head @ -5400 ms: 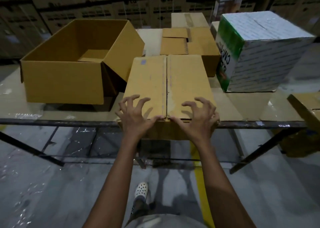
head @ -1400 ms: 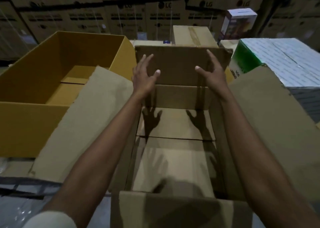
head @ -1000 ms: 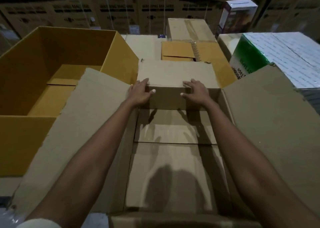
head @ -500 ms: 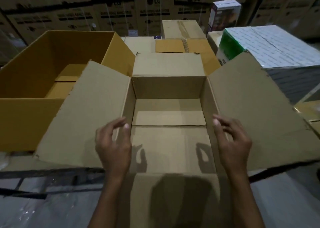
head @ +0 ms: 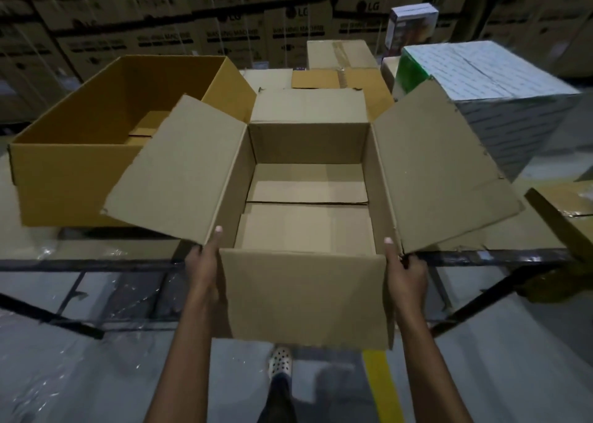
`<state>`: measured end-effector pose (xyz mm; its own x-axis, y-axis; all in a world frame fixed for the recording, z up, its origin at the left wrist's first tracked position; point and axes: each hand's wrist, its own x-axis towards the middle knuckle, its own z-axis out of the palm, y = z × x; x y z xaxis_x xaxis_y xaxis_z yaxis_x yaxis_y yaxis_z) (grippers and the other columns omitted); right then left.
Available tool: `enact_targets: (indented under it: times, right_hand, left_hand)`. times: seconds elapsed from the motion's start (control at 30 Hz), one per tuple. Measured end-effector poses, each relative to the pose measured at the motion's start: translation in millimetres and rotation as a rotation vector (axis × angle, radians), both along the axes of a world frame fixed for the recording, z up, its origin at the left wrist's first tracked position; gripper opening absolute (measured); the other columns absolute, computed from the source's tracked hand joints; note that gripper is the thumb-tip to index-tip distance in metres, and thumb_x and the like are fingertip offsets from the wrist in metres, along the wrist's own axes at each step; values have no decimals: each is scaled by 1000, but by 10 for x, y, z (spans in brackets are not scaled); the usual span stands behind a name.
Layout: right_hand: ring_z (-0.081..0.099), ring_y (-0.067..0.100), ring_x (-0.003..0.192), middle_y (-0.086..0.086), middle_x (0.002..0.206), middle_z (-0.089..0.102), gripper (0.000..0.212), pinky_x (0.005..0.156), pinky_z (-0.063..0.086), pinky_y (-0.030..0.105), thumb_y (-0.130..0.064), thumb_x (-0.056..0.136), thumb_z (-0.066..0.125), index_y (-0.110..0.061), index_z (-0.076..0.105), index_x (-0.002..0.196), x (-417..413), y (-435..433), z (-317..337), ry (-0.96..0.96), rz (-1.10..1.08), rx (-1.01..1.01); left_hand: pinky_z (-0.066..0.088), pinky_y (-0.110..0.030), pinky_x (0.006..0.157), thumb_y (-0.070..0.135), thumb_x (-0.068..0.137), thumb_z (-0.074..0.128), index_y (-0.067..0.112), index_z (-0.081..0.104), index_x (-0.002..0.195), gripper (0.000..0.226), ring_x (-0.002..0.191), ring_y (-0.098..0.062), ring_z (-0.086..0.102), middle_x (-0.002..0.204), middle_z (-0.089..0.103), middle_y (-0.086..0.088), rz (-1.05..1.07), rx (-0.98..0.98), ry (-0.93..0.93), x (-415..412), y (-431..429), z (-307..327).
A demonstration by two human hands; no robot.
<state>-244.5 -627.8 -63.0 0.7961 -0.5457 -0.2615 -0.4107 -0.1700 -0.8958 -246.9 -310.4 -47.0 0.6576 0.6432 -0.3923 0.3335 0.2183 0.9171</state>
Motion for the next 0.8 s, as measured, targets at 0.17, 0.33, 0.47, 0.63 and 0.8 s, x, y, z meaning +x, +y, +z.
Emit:
enact_targets:
  times: [0.17, 0.33, 0.47, 0.63, 0.8]
  right_hand:
    - [65, 39, 98, 21, 104, 69, 63, 87, 51, 48, -67, 103, 36, -12, 58, 81, 104, 39, 295, -12, -85, 64]
    - [61, 34, 76, 12, 75, 61, 60, 65, 44, 41, -60, 106, 39, -14, 54, 70, -156, -87, 630, -126, -178, -16]
    - [43, 19, 59, 6, 67, 50, 59, 56, 30, 36, -55, 106, 44, -11, 52, 69, -341, -204, 1053, -261, -214, 28]
    - [39, 20, 56, 6, 61, 46, 59, 58, 29, 37, -52, 106, 48, -10, 49, 64, -276, -91, 1535, -428, -228, 0]
    - [36, 18, 54, 6, 61, 43, 56, 53, 28, 34, -49, 105, 53, -10, 50, 65, -149, 385, 1847, -561, -132, 45]
  left_hand:
    - [41, -34, 89, 51, 100, 60, 15, 55, 81, 41, 98, -20, 52, 91, 59, -2, 9, -6, -57, -26, -124, 172]
    - [36, -37, 91, 47, 100, 60, 24, 46, 78, 35, 95, -15, 47, 98, 53, 3, 23, 13, -171, -282, -270, 379]
    - [37, -36, 72, 57, 96, 64, 16, 49, 73, 49, 74, -17, 42, 74, 46, -5, 57, 86, -308, -383, -224, 747]
    - [40, -42, 74, 79, 70, 65, 21, 61, 94, 63, 83, -21, 50, 89, 55, -7, -15, 64, -446, -351, 74, 1380]
    - [44, -38, 72, 64, 85, 65, 16, 65, 95, 49, 80, -19, 54, 87, 59, -9, 7, 84, -547, -279, 615, 1892]
